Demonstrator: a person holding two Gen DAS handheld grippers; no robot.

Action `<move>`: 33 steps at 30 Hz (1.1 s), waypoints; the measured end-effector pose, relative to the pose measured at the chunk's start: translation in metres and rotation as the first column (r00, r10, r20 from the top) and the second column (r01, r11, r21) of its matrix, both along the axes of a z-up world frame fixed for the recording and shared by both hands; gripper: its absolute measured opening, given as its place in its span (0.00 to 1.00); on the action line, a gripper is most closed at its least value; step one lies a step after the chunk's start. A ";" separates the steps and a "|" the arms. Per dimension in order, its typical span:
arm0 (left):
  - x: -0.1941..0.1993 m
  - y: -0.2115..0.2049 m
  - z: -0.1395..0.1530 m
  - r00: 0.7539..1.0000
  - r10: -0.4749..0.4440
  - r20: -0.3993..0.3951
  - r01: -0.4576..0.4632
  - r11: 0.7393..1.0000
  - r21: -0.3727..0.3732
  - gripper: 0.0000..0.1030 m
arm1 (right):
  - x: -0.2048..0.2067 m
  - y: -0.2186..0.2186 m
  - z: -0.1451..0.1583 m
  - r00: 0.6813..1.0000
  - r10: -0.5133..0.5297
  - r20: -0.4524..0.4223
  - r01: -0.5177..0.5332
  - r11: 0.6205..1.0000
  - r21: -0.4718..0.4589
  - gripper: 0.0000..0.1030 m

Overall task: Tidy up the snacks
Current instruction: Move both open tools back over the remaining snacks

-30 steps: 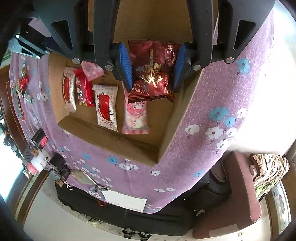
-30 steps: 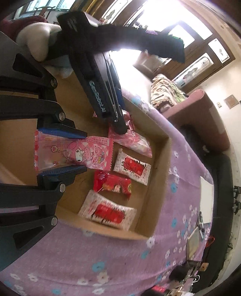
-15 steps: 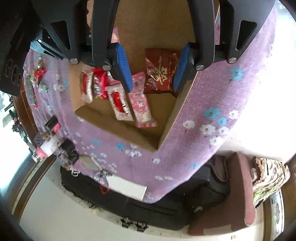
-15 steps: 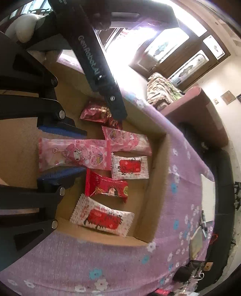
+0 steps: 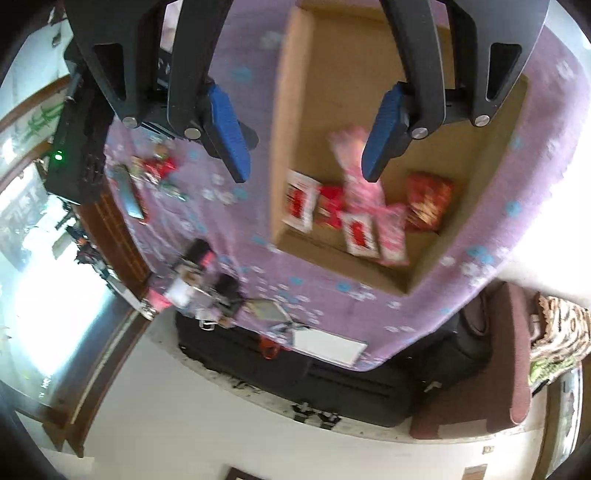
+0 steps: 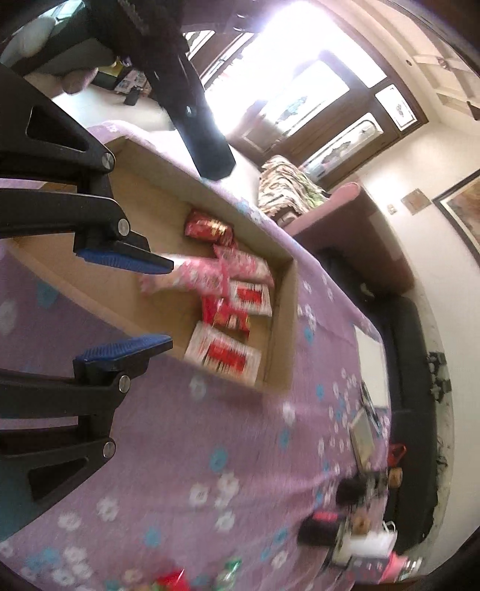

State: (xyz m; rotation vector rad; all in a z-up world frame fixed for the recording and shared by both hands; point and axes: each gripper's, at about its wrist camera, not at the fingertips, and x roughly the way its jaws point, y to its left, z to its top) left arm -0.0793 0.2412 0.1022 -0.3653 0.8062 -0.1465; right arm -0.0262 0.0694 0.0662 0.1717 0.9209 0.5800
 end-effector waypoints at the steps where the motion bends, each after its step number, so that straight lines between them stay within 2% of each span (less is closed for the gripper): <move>1: -0.004 -0.010 -0.001 1.000 -0.015 -0.003 0.015 1.000 -0.019 0.60 | -0.003 -0.012 -0.001 1.000 -0.015 0.003 0.015 1.000 0.003 0.36; 6: -0.014 -0.049 -0.009 0.998 -0.059 -0.027 0.058 0.997 -0.048 0.60 | -0.011 -0.091 -0.005 0.991 -0.133 0.004 0.133 0.991 0.021 0.36; 9: -0.016 -0.071 -0.016 0.995 -0.085 -0.053 0.083 0.996 -0.040 0.60 | -0.012 -0.154 -0.005 0.970 -0.243 0.010 0.242 0.970 0.031 0.36; 11: -0.017 -0.082 -0.020 0.993 -0.096 -0.065 0.094 0.995 -0.031 0.60 | -0.009 -0.195 -0.004 0.947 -0.322 0.020 0.321 0.947 0.015 0.37; 14: -0.016 -0.094 -0.025 0.990 -0.110 -0.083 0.107 0.993 -0.039 0.60 | 0.002 -0.258 -0.006 0.891 -0.452 0.044 0.453 0.891 -0.017 0.38; 17: -0.013 -0.102 -0.028 0.989 -0.113 -0.093 0.109 0.993 -0.040 0.60 | 0.022 -0.292 -0.015 0.860 -0.510 0.015 0.510 0.860 -0.003 0.38; 25: -0.013 -0.111 -0.035 0.987 -0.107 -0.120 0.108 0.994 0.002 0.60 | 0.078 -0.300 -0.043 0.833 -0.553 -0.029 0.553 0.833 0.014 0.38; 27: -0.012 -0.112 -0.037 0.987 -0.101 -0.126 0.103 0.995 0.009 0.60 | 0.091 -0.296 -0.051 0.836 -0.549 -0.031 0.549 0.836 0.004 0.38; 30: -0.009 -0.112 -0.041 0.986 -0.099 -0.132 0.103 0.994 0.021 0.60 | 0.098 -0.280 -0.064 0.862 -0.504 -0.048 0.503 0.864 -0.022 0.33; 31: -0.009 -0.112 -0.041 0.986 -0.098 -0.132 0.102 0.994 0.024 0.60 | 0.095 -0.270 -0.063 0.882 -0.472 -0.018 0.471 0.881 -0.034 0.32; 33: -0.006 -0.114 -0.045 0.986 -0.098 -0.136 0.103 0.994 0.031 0.60 | 0.092 -0.256 -0.063 0.917 -0.400 -0.012 0.399 0.916 -0.032 0.29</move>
